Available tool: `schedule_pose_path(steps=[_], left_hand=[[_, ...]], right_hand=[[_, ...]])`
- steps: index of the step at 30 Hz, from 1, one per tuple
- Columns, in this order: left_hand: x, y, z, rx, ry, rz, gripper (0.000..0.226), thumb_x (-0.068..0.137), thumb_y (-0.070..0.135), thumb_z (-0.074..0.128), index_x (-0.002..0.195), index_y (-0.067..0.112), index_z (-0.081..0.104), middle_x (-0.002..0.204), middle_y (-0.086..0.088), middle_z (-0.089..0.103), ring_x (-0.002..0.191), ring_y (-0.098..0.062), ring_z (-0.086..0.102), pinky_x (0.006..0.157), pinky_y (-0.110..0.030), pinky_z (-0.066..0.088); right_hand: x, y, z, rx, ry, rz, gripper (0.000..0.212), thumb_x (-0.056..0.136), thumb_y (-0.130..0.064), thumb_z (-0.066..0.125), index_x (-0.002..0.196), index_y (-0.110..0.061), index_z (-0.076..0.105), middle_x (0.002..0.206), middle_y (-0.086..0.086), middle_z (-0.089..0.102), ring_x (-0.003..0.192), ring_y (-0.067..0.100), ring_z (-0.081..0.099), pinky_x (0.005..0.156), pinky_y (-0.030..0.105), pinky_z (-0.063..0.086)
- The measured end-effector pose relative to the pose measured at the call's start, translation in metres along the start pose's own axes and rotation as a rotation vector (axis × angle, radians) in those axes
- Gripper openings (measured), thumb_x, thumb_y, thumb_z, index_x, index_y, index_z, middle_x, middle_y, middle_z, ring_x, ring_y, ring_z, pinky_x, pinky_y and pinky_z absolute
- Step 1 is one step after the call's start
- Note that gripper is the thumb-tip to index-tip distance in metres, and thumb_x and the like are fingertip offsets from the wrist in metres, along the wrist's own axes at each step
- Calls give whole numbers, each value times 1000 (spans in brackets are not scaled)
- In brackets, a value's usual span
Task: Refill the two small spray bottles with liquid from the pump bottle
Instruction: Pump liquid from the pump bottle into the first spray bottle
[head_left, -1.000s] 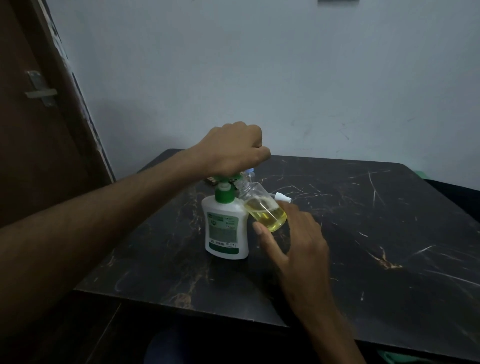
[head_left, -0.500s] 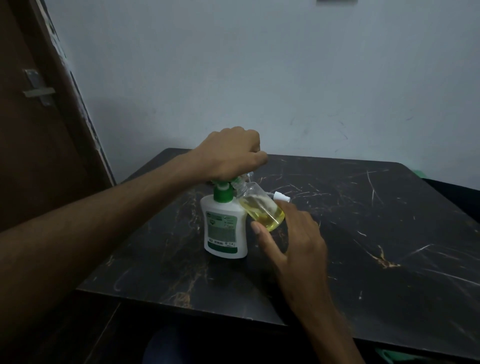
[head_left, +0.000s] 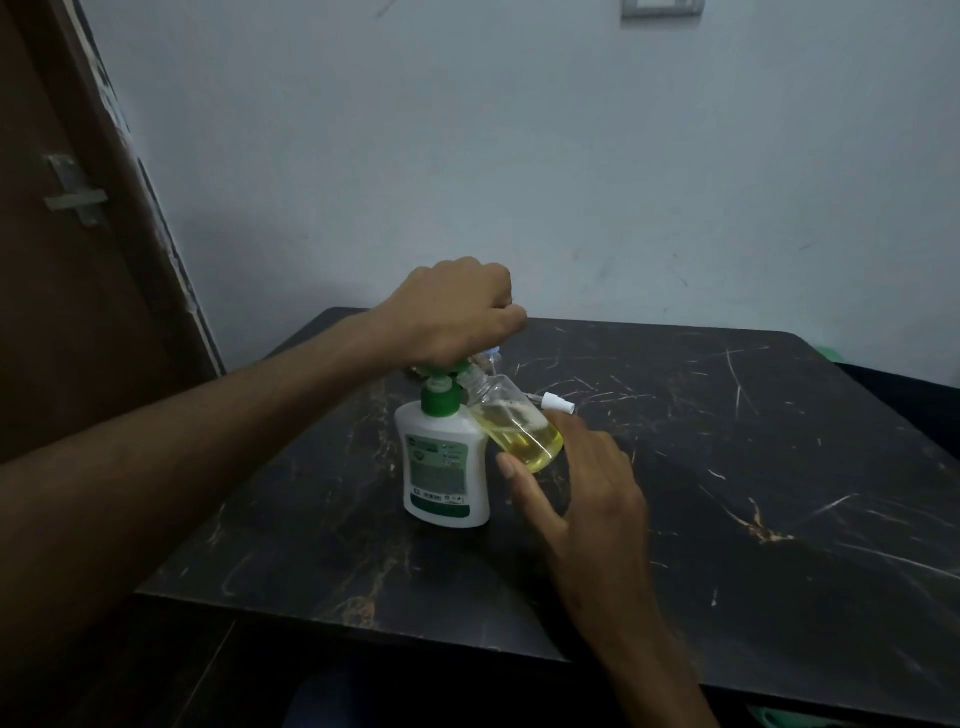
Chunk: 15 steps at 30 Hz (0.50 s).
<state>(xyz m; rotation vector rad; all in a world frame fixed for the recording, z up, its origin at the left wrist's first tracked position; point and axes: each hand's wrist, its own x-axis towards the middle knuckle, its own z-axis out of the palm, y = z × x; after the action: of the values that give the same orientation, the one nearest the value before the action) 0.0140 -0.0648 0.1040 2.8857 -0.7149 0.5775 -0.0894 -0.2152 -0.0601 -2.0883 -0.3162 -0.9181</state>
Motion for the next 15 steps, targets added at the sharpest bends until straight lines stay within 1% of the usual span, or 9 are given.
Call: schedule_pose_path(steps=[3,5,7,9,10,13,15], left_hand=[[2,1,-2,2,10,-1,35,93,44,47,72,16,46,82,-7,63,76,-31,58,60,-36,33],[2,3,2,-11,-11,-4,37,90,47,44,77,13,53,87,-9,66,80,-32,61,62,-38,38],[0,3,5,-10,-29,0,38,95,45,46,79,12,55,88,-9,65,81,-31,62,62,-38,39],[0,3,4,7,-28,1,37,98,40,49,70,16,45,81,-7,60,75,-29,57,58,-36,33],[0,2,3,14,-24,5,38,97,41,49,69,17,43,80,-8,60,74,-29,56,58,-36,32],[3,1,1,6,-11,12,37,92,46,45,70,16,43,81,-9,61,75,-31,58,60,-38,35],[3,0,2,-13,-32,2,39,97,42,50,69,16,42,75,-5,56,70,-27,53,59,-37,32]], right_hand=[[0,0,0,0,7,-2,47,98,-64,50,134,-33,54,110,-13,59,99,11,54,82,35,51],[0,0,0,-1,6,-4,47,98,-63,50,134,-32,54,110,-15,58,99,9,54,82,36,51],[1,0,0,2,11,-9,46,98,-62,51,134,-33,53,110,-14,58,98,10,54,82,36,51],[0,0,0,9,21,-18,45,98,-60,54,134,-33,53,111,-15,58,99,9,55,83,35,51],[0,0,0,13,25,-23,45,98,-59,55,134,-32,54,111,-16,58,100,8,55,83,35,51],[0,0,0,18,21,-20,46,98,-59,55,135,-32,53,112,-14,59,100,9,55,83,35,51],[0,1,1,17,17,-23,46,98,-58,56,135,-31,54,112,-14,60,100,8,55,83,35,51]])
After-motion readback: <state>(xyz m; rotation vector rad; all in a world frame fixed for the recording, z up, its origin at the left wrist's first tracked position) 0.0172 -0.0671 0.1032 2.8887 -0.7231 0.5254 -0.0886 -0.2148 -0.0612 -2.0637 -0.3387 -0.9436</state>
